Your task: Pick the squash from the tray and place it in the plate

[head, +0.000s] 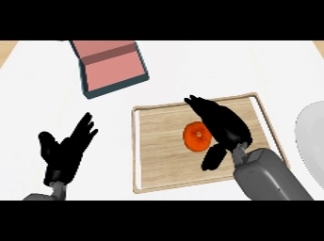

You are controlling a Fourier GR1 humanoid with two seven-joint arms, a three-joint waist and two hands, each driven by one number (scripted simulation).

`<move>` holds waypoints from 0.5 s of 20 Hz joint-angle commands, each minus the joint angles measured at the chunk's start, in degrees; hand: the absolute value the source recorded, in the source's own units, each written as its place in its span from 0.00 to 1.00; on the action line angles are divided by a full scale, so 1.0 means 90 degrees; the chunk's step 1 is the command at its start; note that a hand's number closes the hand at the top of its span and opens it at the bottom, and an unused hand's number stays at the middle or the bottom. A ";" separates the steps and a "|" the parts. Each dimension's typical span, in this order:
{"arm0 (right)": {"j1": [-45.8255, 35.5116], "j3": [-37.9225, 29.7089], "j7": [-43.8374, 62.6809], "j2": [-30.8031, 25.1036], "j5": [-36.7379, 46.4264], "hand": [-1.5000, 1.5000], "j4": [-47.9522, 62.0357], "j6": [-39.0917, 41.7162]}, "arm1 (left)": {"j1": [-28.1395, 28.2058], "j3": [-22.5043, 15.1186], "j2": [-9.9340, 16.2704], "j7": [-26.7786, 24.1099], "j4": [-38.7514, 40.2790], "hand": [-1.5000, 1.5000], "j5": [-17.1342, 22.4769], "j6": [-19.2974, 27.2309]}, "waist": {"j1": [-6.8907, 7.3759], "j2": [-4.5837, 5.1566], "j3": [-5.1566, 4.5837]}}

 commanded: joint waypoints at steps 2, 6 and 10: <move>-0.0122 0.0197 -0.0226 0.0460 0.0467 0.00 0.0838 -0.0098 | 0.0124 -0.0078 -0.0128 0.0239 -0.0038 0.50 -0.0199 0.0022 | 0.0025 0.0028 -0.0027; -0.0179 0.0273 -0.0727 0.0127 0.0549 1.00 0.0984 0.0310 | 0.0257 0.0066 -0.0150 -0.0086 0.0207 0.50 -0.0142 -0.0168 | 0.0023 0.0027 -0.0028; -0.0191 0.0434 -0.0850 0.0396 0.1181 1.00 0.1068 -0.0107 | 0.0206 -0.0078 -0.0418 -0.0225 0.0319 0.50 -0.0406 -0.0121 | -0.0007 0.0023 -0.0028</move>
